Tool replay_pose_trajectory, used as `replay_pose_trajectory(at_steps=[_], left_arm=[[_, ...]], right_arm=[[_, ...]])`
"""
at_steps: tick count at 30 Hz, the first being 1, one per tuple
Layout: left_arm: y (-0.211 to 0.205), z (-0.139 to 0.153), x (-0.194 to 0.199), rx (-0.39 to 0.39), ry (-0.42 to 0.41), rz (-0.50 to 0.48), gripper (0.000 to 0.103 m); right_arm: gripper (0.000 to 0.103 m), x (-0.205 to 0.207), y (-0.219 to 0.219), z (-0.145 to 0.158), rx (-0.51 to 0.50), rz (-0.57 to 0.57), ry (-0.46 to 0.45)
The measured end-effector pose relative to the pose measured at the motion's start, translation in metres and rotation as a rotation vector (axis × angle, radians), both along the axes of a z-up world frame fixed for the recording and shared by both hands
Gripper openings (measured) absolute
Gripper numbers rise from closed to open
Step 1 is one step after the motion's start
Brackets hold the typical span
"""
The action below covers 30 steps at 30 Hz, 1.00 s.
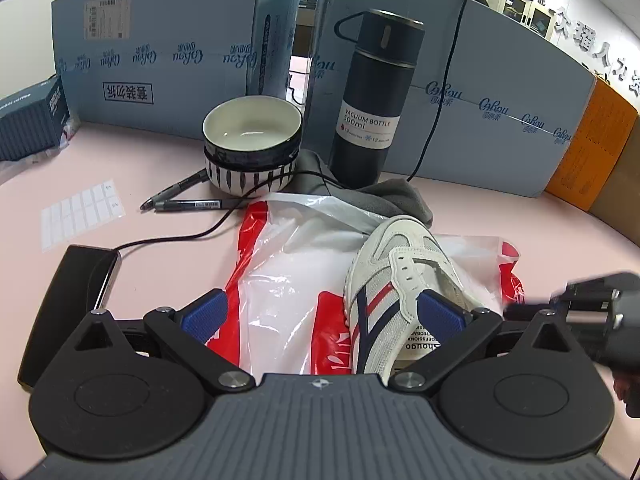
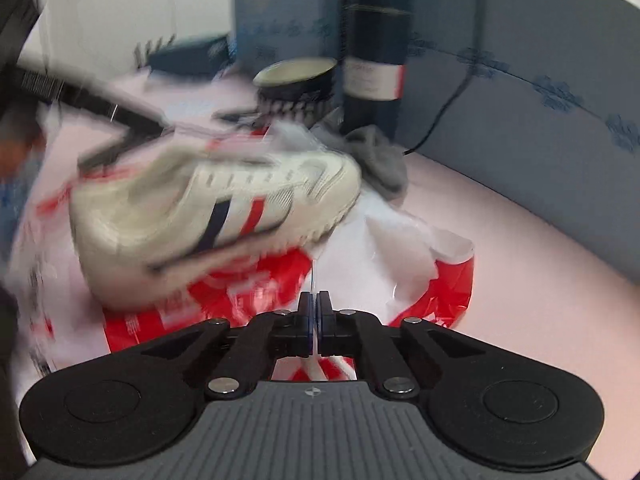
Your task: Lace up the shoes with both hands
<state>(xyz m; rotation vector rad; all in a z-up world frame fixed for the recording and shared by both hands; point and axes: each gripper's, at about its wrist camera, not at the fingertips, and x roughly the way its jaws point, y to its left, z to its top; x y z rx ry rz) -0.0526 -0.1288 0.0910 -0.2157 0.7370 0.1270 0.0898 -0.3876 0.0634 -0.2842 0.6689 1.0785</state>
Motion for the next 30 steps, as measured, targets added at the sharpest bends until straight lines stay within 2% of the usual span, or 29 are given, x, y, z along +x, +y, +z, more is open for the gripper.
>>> replay_pose_trajectory(at_steps=[2, 4, 7, 13, 24, 26, 28, 30], left_arm=[[-0.001, -0.002, 0.001, -0.003, 0.009, -0.003, 0.101], [-0.001, -0.003, 0.001, -0.002, 0.016, -0.007, 0.101], [-0.001, -0.003, 0.001, 0.002, 0.019, -0.008, 0.101], [0.000, -0.006, -0.002, 0.003, 0.039, 0.007, 0.102], [-0.003, -0.012, -0.003, -0.005, 0.053, -0.007, 0.102], [-0.006, -0.013, 0.000, -0.001, 0.054, -0.026, 0.102], [-0.010, -0.016, 0.004, 0.011, 0.062, -0.051, 0.102], [-0.014, -0.020, 0.007, 0.030, 0.069, -0.075, 0.100]], right_arm=[[0.002, 0.011, -0.002, 0.012, 0.090, -0.067, 0.056], [0.002, 0.020, 0.000, 0.020, 0.129, -0.112, 0.067], [0.002, 0.025, 0.016, 0.012, 0.060, -0.119, 0.025], [0.002, 0.027, 0.033, -0.014, 0.004, -0.119, 0.003], [0.004, 0.029, 0.030, -0.033, 0.034, -0.117, 0.015], [0.010, 0.029, 0.031, -0.033, 0.047, -0.116, 0.024], [0.024, 0.030, 0.031, -0.035, 0.061, -0.118, 0.036], [0.026, 0.030, 0.033, -0.037, 0.068, -0.122, 0.044]])
